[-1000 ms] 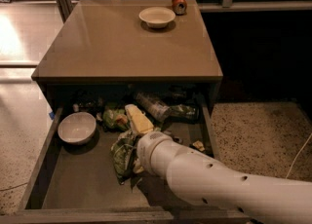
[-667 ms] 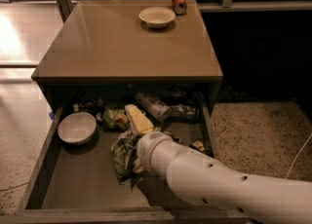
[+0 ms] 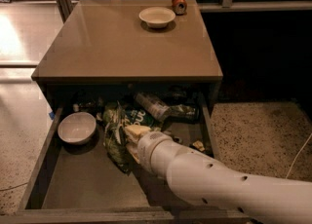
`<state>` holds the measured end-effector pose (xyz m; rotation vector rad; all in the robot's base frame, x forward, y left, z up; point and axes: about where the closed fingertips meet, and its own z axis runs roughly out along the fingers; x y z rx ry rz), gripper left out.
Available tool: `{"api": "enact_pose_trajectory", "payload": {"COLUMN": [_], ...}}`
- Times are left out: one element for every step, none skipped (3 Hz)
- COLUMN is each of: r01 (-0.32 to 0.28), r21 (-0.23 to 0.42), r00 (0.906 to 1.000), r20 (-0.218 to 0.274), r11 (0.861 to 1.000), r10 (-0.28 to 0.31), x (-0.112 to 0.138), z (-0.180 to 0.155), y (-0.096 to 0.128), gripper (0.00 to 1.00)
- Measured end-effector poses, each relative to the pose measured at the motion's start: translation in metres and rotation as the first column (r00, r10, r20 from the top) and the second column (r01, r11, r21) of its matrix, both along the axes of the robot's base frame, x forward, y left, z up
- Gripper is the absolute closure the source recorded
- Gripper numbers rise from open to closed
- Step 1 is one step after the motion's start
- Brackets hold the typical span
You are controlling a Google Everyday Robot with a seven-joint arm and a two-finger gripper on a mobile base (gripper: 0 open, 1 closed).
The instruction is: Pick green jalapeno chip bag from top drawer and place on counter
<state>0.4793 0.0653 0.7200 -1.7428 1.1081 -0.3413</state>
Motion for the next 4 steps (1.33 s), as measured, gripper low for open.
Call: {"api": "enact_pose_trajectory", "payload": {"r01": [0.000,0.000,0.000,0.000], "r21": [0.000,0.000,0.000,0.000], "r00": [1.0000,1.0000,1.0000,1.0000], "r20": [0.000,0.000,0.000,0.000], "r11": [1.000,1.000,1.000,1.000], "r10": [0.000,0.000,0.000,0.000], "x": [0.0000,0.0000,0.0000,0.0000], "z": [0.0000,0.0000,0.0000,0.0000], "y": [0.0000,0.0000,0.0000,0.0000], "gripper": [0.81,1.00,1.00,0.82]}}
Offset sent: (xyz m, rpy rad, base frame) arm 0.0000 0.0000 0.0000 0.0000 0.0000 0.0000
